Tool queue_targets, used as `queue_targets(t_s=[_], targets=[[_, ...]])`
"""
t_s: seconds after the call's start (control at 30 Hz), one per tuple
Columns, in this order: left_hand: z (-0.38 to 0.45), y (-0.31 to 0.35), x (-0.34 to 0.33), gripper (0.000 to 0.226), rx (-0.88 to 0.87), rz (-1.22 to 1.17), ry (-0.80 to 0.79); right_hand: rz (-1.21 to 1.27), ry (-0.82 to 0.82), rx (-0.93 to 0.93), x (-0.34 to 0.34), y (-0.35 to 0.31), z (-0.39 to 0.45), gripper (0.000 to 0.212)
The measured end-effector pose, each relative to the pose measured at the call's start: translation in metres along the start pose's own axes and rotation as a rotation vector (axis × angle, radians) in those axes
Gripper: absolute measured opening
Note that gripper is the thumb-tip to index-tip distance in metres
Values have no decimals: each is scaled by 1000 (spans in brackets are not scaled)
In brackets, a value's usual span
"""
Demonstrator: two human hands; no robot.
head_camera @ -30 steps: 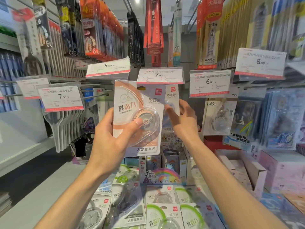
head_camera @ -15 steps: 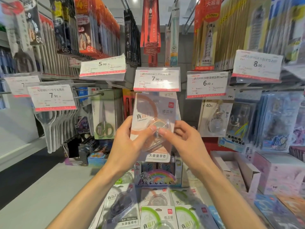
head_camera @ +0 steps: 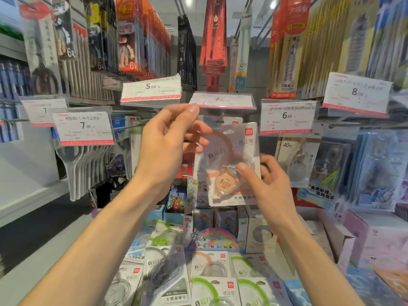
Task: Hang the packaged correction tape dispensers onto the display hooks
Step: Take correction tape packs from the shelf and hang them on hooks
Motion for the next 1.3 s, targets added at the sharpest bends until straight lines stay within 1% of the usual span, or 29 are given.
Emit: queue_targets(t_s=[0.13,0.27,0.37,0.47,0.53,0.57,0.67,0.73,0.87,0.97,1.0,1.17,1.3], targets=[[4,5,-1,11,21,-42,-9,-34,0,64,-6,-9,10,24],[5,6,-1,14,38,-42,-14,-69,22,63,-12,-12,20,30],[6,3,0,17,49,-37,-10,-68,29,57,-14,-10,26,28],[8,1,1,10,50,-30,-23,-116,37,50,-15,-6,31,18],[8,0,1,9,49,-34,-33,-148,56,29,-17,-2,35,18],[8,-1,2,10,47,-31,-36,-155,71,13,-19,1,36,21],[8,-5,4,11,29,19,-50,-185,124,-18,-25,10,43,42],[6,-9,6,13,24,65,-57,-206,128,-27,-27,17,48,47],[5,-17,8,10,16,146,-59,-216,104,-72,-29,32,59,48],[6,-19,9,7,1,174,-70,-321,90,-139,-31,39,60,66],[6,-20,9,7,-4,177,-74,-341,81,-149,-30,39,58,67],[3,-28,18,7,-12,149,-112,-279,79,-166,-16,33,39,50],[-9,-45,35,5,22,146,-101,-167,96,-250,1,43,11,41]])
Point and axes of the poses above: each hand's wrist, its own z-axis towards the middle knuckle, its own x-axis out of the back of the hand, y = z × x, the point moved 2 cm from there along z, towards the middle knuckle, and after that the axes turned 10 degrees about z, right-handed, at the moved point
